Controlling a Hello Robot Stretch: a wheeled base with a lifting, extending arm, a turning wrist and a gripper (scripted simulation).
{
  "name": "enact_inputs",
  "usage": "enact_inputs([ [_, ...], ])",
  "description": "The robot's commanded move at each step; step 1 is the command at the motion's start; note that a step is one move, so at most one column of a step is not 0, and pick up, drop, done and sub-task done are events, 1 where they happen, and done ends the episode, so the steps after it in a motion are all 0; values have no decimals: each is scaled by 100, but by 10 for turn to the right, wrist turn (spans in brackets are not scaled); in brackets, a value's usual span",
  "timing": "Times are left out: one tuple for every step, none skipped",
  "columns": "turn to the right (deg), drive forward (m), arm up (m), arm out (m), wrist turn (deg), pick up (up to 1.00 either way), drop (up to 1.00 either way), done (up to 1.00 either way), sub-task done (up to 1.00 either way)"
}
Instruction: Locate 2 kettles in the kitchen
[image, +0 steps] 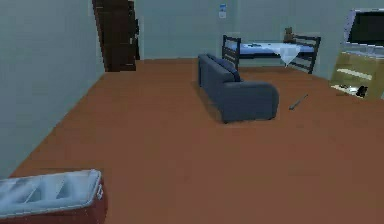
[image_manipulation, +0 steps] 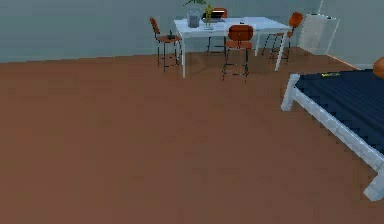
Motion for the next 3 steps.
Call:
enact_inputs([
  [0, 70, 0, 0, 0, 0, 0, 0, 0],
  [0, 90, 0, 0, 0, 0, 0, 0, 0],
  [-150, 0, 0, 0, 0, 0, 0, 0, 0],
])
